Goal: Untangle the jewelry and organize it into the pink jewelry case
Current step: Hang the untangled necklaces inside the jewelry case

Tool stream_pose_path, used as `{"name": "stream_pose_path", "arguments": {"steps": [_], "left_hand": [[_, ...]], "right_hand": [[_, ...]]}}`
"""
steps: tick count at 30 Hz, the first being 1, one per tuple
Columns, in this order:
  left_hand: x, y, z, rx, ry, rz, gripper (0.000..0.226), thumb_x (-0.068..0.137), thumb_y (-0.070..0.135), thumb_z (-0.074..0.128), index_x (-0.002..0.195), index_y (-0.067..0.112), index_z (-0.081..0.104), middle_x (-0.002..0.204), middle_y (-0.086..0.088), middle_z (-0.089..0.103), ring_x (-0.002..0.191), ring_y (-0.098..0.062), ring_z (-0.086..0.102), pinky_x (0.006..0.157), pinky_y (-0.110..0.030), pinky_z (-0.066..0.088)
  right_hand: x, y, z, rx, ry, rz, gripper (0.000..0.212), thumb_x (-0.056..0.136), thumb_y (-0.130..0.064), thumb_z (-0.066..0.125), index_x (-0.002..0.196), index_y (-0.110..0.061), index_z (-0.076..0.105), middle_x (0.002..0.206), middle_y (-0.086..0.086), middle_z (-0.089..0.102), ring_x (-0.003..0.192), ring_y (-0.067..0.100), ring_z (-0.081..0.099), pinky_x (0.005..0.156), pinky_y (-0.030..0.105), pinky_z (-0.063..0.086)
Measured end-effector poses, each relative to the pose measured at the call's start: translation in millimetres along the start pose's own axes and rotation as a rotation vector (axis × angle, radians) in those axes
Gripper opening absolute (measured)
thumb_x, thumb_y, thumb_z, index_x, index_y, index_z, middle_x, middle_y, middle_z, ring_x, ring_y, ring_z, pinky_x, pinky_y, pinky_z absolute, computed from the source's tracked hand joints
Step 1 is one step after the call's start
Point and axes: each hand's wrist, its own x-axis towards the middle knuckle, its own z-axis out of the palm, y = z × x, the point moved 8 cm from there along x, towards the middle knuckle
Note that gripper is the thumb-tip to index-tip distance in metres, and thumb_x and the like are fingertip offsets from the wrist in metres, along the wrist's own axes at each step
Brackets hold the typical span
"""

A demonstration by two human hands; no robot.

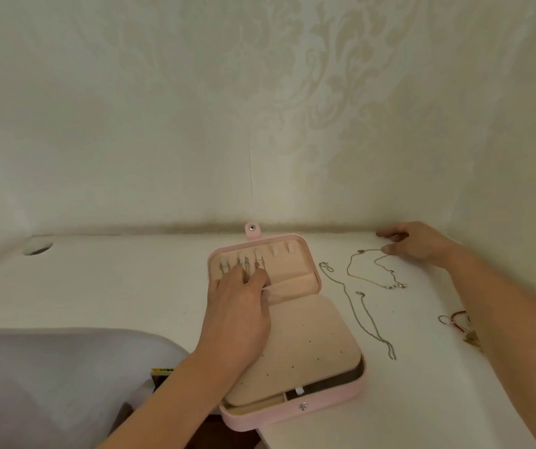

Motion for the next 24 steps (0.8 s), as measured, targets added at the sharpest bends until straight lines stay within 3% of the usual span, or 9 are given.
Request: {"name": "stream_pose_path", "arguments": {"steps": [3, 5, 9, 12, 15, 20, 22, 24], "left_hand": [[1.0, 0.6, 1.3, -0.003, -0.005, 0.008, 0.019, 0.096, 0.016, 0.047, 0.109, 0.019, 0.061, 0.089, 0.004, 0.041, 0.082, -0.015, 0.038, 0.071, -0.027, 0.015], [1.5, -0.1, 2.2, 0.002, -0.022, 0.004, 0.021, 0.098, 0.018, 0.044, 0.111, 0.021, 0.059, 0.091, 0.005, 0.041, 0.083, -0.013, 0.035, 0.073, -0.026, 0.015], [1.5, 0.0, 2.0, -0.011, -0.023, 0.008, 0.020, 0.097, 0.018, 0.044, 0.110, 0.020, 0.059, 0.091, 0.004, 0.042, 0.084, -0.013, 0.033, 0.076, -0.025, 0.018], [1.6, 0.2, 2.0, -0.010, -0.020, 0.018, 0.019, 0.096, 0.017, 0.046, 0.109, 0.019, 0.060, 0.089, 0.004, 0.041, 0.082, -0.013, 0.033, 0.075, -0.027, 0.017], [1.2, 0.3, 2.1, -0.011, -0.014, 0.023, 0.019, 0.096, 0.017, 0.047, 0.108, 0.019, 0.061, 0.089, 0.003, 0.041, 0.082, -0.014, 0.034, 0.074, -0.027, 0.017], [1.5, 2.0, 0.3, 0.008, -0.015, 0.028, 0.018, 0.096, 0.016, 0.046, 0.107, 0.018, 0.060, 0.090, 0.001, 0.044, 0.084, -0.019, 0.043, 0.074, -0.026, 0.018], [1.5, 2.9, 0.4, 0.015, -0.022, 0.030, 0.018, 0.095, 0.014, 0.047, 0.107, 0.017, 0.061, 0.091, -0.001, 0.045, 0.088, -0.022, 0.047, 0.074, -0.027, 0.018], [1.2, 3.7, 0.5, 0.020, -0.023, 0.033, 0.018, 0.094, 0.012, 0.049, 0.106, 0.016, 0.062, 0.091, -0.003, 0.049, 0.090, -0.025, 0.049, 0.073, -0.027, 0.017]], "right_hand": [[6.4, -0.7, -5.3, -0.010, -0.006, -0.006, 0.039, 0.081, 0.006, 0.069, 0.118, -0.004, 0.065, 0.113, 0.008, 0.062, 0.092, 0.012, 0.053, 0.087, 0.022, 0.036], [10.2, -9.0, -2.5, -0.023, -0.045, -0.029, 0.037, 0.079, 0.010, 0.067, 0.113, -0.004, 0.067, 0.112, 0.008, 0.064, 0.091, 0.013, 0.054, 0.086, 0.023, 0.039], [14.3, -21.4, 11.7, -0.124, -0.158, -0.069, 0.027, 0.077, -0.004, 0.076, 0.098, -0.020, 0.073, 0.101, 0.003, 0.065, 0.098, 0.015, 0.057, 0.090, 0.026, 0.045], [12.2, -28.5, 15.7, -0.143, -0.186, -0.087, 0.013, 0.077, -0.011, 0.078, 0.085, -0.021, 0.074, 0.086, 0.000, 0.067, 0.083, 0.014, 0.060, 0.081, 0.023, 0.046], [8.1, -36.5, 19.9, -0.213, -0.203, -0.122, 0.012, 0.082, -0.009, 0.073, 0.076, -0.019, 0.071, 0.076, 0.000, 0.067, 0.069, 0.011, 0.058, 0.068, 0.019, 0.045], [-2.8, -42.1, 29.2, -0.415, -0.218, -0.126, 0.017, 0.095, -0.014, 0.056, 0.079, -0.018, 0.059, 0.077, -0.004, 0.061, 0.073, 0.011, 0.054, 0.062, 0.017, 0.039], [-10.8, -43.8, 26.2, -0.242, -0.169, -0.109, 0.013, 0.097, -0.010, 0.051, 0.086, -0.011, 0.057, 0.079, -0.001, 0.061, 0.072, 0.011, 0.056, 0.061, 0.014, 0.042], [-21.0, -49.0, 23.2, 0.164, -0.166, -0.080, 0.014, 0.098, 0.000, 0.045, 0.088, -0.006, 0.053, 0.077, 0.006, 0.059, 0.069, 0.014, 0.056, 0.065, 0.015, 0.047]]}}
